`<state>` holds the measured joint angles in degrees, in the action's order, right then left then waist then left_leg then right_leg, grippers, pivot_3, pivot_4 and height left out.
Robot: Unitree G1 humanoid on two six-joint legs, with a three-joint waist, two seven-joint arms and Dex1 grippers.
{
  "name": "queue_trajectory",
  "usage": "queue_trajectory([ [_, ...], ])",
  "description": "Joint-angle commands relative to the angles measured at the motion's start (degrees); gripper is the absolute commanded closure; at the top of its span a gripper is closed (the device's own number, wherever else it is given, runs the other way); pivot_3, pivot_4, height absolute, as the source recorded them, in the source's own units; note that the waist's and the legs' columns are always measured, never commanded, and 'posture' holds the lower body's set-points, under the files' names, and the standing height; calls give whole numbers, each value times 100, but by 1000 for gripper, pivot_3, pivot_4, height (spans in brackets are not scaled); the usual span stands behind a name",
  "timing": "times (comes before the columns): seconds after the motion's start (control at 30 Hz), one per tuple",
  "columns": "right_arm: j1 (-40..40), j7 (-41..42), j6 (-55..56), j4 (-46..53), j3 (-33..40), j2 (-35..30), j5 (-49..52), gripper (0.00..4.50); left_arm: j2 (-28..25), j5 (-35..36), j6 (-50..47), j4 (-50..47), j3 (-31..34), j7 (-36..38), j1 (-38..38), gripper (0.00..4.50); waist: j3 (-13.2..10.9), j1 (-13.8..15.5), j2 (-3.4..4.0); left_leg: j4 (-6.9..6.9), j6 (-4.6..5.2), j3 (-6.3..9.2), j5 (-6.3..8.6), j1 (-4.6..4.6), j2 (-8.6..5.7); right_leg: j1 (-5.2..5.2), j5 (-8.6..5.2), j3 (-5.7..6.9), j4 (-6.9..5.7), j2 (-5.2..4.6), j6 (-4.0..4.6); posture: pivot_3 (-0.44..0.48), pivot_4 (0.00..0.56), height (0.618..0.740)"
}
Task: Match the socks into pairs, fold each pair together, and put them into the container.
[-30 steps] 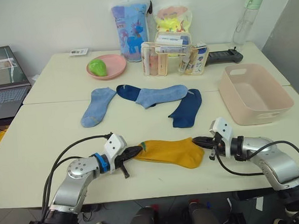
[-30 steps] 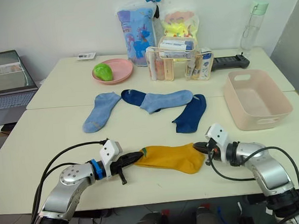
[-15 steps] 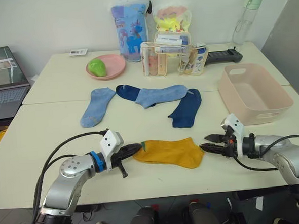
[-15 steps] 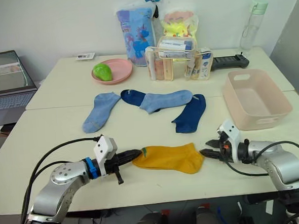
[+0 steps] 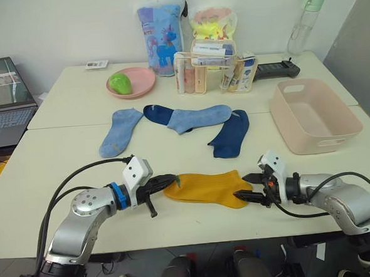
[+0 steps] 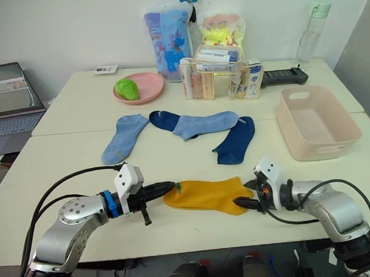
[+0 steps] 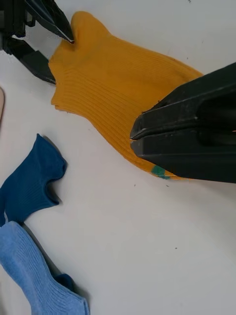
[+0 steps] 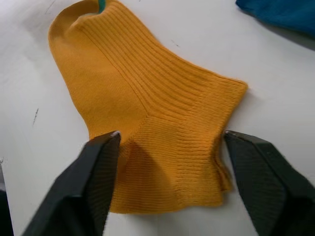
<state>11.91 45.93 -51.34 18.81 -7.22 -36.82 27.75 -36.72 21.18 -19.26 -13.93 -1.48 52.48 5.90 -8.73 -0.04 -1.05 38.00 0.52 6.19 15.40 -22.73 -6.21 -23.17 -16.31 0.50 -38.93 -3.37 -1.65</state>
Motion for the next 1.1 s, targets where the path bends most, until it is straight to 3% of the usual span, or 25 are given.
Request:
queue_trajectory([
  [0.03,1,207,181,111,-203,-78,-25,2476,-82,7,108,-70,108,66,84,4500,0,-1,0,0,0,-1,0,0,0,0,0,0,0,0,0,0,150,740],
  [0.2,89,111,237,-210,-22,-58,-35,4284,-77,11,60,-107,33,132,188,4500,0,2,0,0,0,0,0,0,0,0,0,0,0,0,0,0,150,740],
  [0.23,104,95,240,-241,15,-53,-24,4449,-71,21,37,-139,5,147,214,4500,0,2,0,0,0,0,0,0,0,0,0,0,0,0,0,0,150,740],
  [0.43,470,298,96,-519,231,-289,116,4449,107,-68,38,-76,-591,442,605,4500,0,1,0,3,0,-2,0,-1,-2,0,0,-2,0,-1,0,0,150,740],
  [0.77,918,895,130,-980,-16,-683,28,4449,951,-1162,421,1411,-1751,307,1555,4500,-1,7,-1,7,0,-3,0,-6,-3,0,1,1,0,-1,-1,0,150,740],
  [1.0,939,1033,38,-927,64,-663,184,4449,1161,-1507,443,1823,-1928,226,1647,4500,-1,2,-1,8,-1,-2,-1,-7,-2,-2,1,1,-1,-1,-1,0,150,740],
  [1.1,969,1197,-380,-776,411,-556,793,4449,1071,-1605,413,1823,-1970,240,1522,4500,-1,1,-1,8,-1,-1,-1,-6,-2,-2,1,1,-2,-1,-1,0,150,740],
])
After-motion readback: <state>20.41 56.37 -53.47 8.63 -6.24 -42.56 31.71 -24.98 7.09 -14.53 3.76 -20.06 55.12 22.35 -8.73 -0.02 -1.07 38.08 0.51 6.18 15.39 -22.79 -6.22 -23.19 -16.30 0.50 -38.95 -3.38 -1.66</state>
